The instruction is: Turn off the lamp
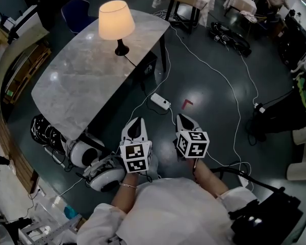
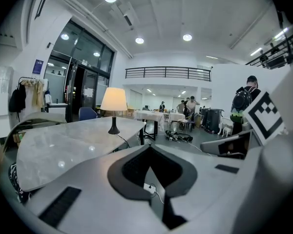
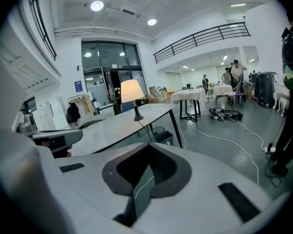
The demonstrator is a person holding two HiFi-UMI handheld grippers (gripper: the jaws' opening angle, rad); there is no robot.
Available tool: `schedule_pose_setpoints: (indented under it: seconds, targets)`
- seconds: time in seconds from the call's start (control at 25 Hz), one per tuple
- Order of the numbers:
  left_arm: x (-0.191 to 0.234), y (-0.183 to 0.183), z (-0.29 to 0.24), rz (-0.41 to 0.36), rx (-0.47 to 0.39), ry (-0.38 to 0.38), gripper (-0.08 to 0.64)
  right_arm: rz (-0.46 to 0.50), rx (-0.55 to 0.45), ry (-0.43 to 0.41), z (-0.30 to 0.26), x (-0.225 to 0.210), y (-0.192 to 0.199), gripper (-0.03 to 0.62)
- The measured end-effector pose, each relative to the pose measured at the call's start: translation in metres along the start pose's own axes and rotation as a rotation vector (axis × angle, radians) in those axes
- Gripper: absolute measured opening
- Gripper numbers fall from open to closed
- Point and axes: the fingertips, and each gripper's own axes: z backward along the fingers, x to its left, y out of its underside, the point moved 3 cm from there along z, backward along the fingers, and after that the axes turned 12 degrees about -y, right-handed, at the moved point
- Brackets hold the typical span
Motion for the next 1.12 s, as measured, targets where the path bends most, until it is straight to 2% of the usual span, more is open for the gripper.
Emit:
schedule_pose_setpoints:
  seconds: [0.28,0.8,0.96,1.12]
  targets:
    - [0.013,-0.022,-0.027,0.002,-0.015,0.004,0.008,0.009,0.001,-0.007,-0.032,0.002,-0.024,-0.002]
    - [0.044,-0.046,-0.111,-0.022,-0.008,-0.016,0.008,0.058,0.020,-0.028,-0.121,-0.011,-0.075,-0.002]
    - [0.058,-0.057,-0.140,-0.007,-0.010,-0.025,0.008,0.077,0.017,-0.018,-0.152,-0.013,-0.097,-0.002]
    - [0.070,-0.057,-0.162,0.010,0.004,-0.029,0.008,0.071,0.033,-0.016,-0.176,-0.015,-0.101,-0.002]
